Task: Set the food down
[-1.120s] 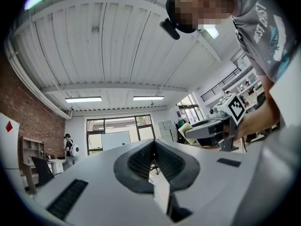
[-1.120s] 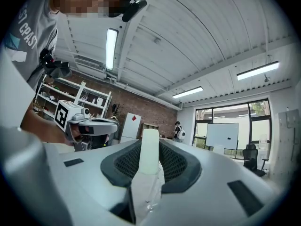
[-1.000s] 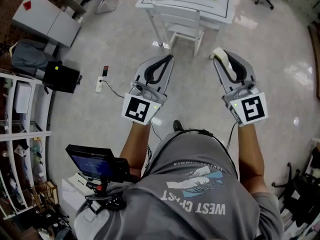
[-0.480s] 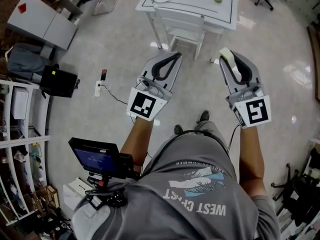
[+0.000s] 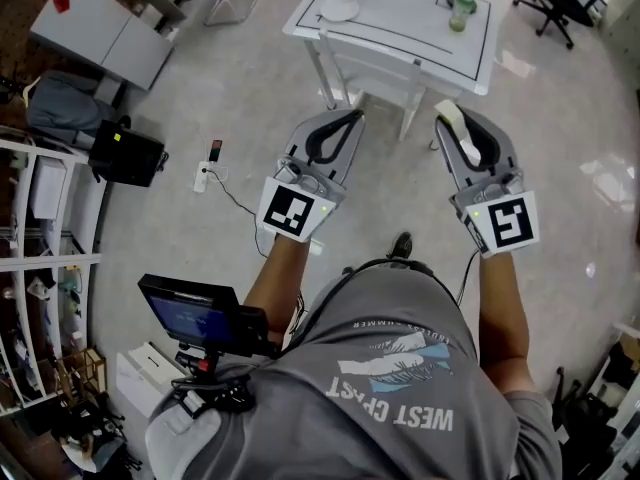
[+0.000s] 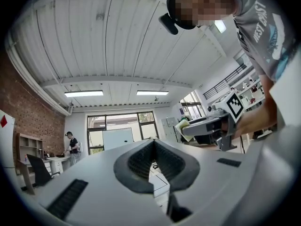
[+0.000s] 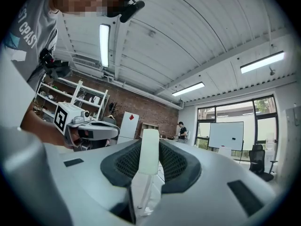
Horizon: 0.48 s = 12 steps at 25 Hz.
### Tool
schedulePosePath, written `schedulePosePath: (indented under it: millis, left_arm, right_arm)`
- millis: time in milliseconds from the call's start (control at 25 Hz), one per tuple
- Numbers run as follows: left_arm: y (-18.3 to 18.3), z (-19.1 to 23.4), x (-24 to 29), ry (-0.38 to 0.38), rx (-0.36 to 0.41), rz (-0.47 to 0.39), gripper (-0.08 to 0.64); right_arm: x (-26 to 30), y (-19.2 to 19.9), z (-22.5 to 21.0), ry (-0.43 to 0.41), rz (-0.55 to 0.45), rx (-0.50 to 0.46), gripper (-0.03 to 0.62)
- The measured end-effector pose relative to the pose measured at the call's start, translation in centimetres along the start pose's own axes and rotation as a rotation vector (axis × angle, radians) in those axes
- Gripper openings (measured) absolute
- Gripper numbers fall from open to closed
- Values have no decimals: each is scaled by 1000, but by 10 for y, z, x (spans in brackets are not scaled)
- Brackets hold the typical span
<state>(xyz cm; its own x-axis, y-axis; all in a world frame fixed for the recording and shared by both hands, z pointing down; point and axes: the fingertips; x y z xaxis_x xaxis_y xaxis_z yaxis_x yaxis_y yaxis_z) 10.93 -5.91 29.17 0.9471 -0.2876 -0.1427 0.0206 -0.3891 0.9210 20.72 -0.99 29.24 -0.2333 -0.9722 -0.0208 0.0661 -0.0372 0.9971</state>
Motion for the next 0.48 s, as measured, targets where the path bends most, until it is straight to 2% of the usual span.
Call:
schedulePosePath:
  millis: [320, 480]
  left_arm:
    - [16, 21, 75, -52, 62, 64, 8]
    - [29, 40, 81, -69, 60, 58, 8]
  right_arm:
    - [41, -1, -76, -88, -16, 14, 101]
    - [64, 13, -83, -101, -15, 24, 101]
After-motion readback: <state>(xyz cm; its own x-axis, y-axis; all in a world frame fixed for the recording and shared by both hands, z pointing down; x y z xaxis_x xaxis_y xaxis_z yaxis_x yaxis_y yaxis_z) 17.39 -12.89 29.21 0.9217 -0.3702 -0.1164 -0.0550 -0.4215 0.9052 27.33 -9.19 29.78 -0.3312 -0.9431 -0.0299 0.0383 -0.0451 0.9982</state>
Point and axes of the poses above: the fingertips, and each gripper's own axes: x forward along the fingers, z to its left, y out of its underside, and after that the axes turned 8 degrees about x, right-handed
